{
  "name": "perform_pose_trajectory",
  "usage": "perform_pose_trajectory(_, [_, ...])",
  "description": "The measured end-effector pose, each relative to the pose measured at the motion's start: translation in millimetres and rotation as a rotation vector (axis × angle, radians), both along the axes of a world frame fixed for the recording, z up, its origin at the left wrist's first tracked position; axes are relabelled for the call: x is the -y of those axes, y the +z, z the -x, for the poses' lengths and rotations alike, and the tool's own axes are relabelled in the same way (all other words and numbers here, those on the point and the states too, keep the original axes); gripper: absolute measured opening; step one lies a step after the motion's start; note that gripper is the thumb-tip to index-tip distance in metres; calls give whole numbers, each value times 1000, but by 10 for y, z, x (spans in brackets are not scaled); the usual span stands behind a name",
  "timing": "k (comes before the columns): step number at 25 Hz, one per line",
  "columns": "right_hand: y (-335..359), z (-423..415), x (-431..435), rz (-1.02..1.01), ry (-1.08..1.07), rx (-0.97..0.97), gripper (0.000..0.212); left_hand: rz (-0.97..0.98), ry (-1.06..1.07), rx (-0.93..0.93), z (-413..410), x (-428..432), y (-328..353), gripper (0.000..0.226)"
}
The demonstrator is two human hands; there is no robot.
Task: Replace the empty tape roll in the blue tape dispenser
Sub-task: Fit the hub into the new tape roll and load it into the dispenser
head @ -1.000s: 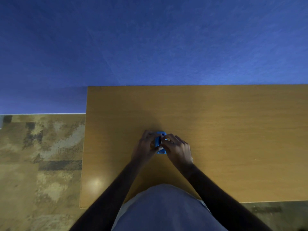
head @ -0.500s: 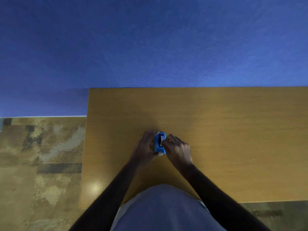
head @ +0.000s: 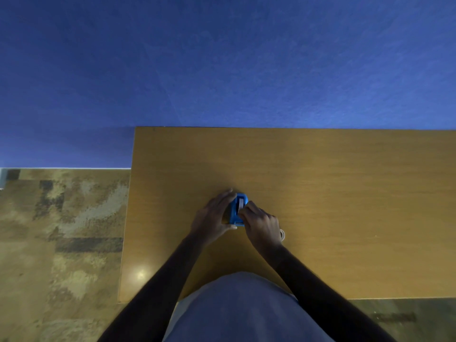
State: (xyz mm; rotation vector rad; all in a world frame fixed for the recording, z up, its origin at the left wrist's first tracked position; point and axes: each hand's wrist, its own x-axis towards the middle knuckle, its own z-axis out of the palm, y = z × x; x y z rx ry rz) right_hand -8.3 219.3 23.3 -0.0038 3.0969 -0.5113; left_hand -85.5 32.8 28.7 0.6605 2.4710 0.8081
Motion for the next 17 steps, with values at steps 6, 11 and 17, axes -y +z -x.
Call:
perform_pose_trajectory(6, [28,-139,22,61,6,-36,18,65,30,-2,-48,-21,73,111])
perform_pose_trajectory(11, [75,-234,36,65,29,-42,23,119,51,50,-42,-54,142,105])
perform_pose_trajectory(17, [39,-333,28,39,44,-38,22,109,80,65,-61,-55,196,97])
